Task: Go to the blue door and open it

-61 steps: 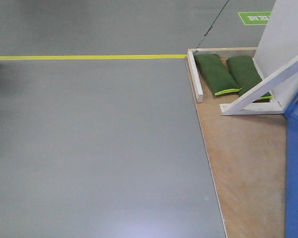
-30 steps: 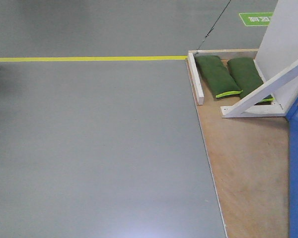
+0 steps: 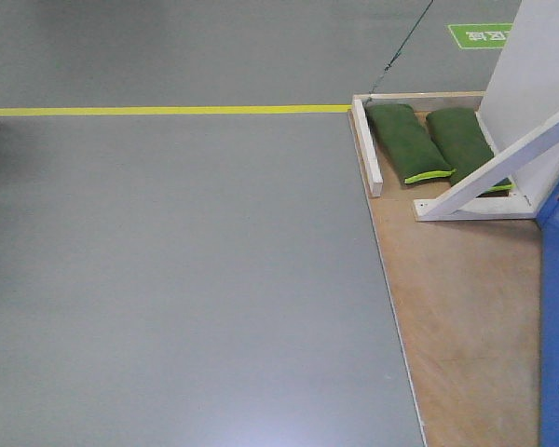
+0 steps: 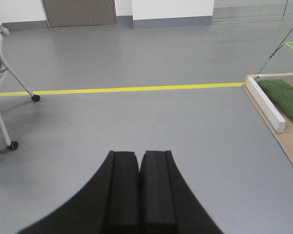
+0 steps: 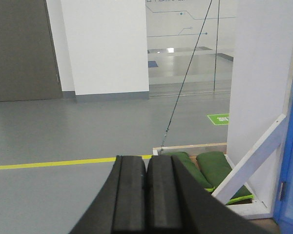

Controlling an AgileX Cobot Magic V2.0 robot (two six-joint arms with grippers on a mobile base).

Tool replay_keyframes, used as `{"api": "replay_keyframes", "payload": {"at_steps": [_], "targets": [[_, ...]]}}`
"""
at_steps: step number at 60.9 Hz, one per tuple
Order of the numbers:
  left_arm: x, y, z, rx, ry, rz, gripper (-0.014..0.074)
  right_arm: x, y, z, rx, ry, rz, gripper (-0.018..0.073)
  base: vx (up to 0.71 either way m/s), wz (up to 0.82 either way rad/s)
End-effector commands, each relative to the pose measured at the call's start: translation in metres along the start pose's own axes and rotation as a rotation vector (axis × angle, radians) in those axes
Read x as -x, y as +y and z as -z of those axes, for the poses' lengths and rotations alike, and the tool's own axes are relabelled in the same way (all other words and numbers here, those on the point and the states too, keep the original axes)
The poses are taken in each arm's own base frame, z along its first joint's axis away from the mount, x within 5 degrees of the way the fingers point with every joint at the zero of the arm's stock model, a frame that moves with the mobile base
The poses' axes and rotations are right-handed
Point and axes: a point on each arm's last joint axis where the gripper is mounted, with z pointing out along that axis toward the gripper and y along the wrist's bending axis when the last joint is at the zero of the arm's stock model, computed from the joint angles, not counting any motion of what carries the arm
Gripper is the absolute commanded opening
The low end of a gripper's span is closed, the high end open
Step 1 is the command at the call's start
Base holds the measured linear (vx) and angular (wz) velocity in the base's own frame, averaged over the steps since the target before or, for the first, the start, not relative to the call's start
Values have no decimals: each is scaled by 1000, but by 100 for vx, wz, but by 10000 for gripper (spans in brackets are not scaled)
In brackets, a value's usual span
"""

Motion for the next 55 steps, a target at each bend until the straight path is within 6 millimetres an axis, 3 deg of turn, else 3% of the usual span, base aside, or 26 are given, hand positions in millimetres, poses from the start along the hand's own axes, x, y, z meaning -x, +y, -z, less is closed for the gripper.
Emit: {"api": "replay_keyframes", "payload": {"at_steps": [1, 14, 28, 33, 41, 49, 55], "targets": [[18, 0, 5, -5, -129, 4, 71, 18, 1, 2, 6, -82, 11, -4, 0, 0], [18, 0, 5, -5, -129, 4, 71, 73, -1, -1, -50, -73, 15, -4, 0, 0], [18, 0, 5, -5, -129, 4, 71, 138, -14, -24, -211, -95, -53, -4, 0, 0], [18, 0, 5, -5, -129, 4, 71, 154, -23, -34, -276, -112, -205, -4, 0, 0], [18, 0, 5, -5, -129, 4, 71, 171, -53, -39, -474, -232, -591, -4, 0, 0], [18, 0, 5, -5, -129, 4, 71, 179, -90, -21, -696, -525, -976, -4, 0, 0], [18, 0, 5, -5, -129, 4, 71, 182, -106, 0, -784, -791, -1169, -4, 0, 0]]}}
